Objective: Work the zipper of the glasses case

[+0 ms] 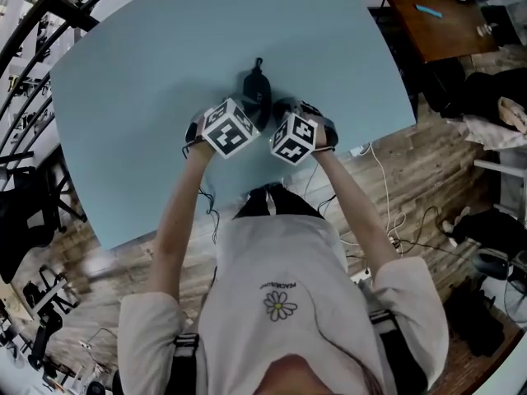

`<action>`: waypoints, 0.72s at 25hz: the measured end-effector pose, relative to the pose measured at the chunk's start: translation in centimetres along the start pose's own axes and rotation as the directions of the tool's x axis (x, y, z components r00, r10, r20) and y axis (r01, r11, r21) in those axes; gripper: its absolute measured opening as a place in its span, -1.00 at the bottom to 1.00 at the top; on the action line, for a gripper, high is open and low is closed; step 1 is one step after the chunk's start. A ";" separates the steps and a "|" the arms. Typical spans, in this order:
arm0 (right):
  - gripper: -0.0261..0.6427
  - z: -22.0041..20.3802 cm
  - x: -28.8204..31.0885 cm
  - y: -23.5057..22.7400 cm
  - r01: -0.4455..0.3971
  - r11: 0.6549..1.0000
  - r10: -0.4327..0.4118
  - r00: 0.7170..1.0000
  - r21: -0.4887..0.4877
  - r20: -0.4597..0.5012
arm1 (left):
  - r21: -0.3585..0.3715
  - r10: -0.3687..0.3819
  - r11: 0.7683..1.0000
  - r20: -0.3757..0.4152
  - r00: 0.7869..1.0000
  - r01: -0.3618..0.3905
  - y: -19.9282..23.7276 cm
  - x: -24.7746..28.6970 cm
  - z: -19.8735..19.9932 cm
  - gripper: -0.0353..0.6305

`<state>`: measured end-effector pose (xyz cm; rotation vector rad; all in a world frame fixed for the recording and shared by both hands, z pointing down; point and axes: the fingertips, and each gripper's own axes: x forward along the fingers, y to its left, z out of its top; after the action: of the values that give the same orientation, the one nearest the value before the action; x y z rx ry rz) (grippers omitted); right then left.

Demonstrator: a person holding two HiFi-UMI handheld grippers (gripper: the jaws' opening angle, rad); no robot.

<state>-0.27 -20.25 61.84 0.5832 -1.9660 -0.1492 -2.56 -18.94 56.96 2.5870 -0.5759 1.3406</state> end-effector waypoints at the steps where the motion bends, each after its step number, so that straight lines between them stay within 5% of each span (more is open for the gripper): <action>1: -0.90 -0.1 0.0 0.2 -0.019 1.000 0.019 1.000 0.005 0.000 | -0.031 -0.012 0.999 0.005 1.000 0.012 -0.1 0.2 -0.2 -0.85; 12: -0.89 2.2 -3.4 9.4 -0.239 0.964 0.222 0.965 0.119 0.137 | -0.087 0.043 0.995 0.047 0.998 -0.038 0.1 0.4 -0.3 -0.85; 15: -0.90 2.1 -3.2 9.6 -0.224 0.974 0.220 0.969 0.020 0.112 | -0.077 0.071 0.995 0.028 0.997 -0.069 0.2 -0.4 -0.7 -0.85; 18: -0.90 -2.0 -3.2 6.1 -0.085 0.994 0.086 0.996 -0.062 0.017 | 0.009 0.119 0.993 0.037 0.992 -0.120 -0.7 -1.0 -0.2 -0.85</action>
<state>0.55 -13.16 62.26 0.4583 -1.9948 -0.1618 -2.95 -18.00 56.23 2.6290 -0.7422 1.3374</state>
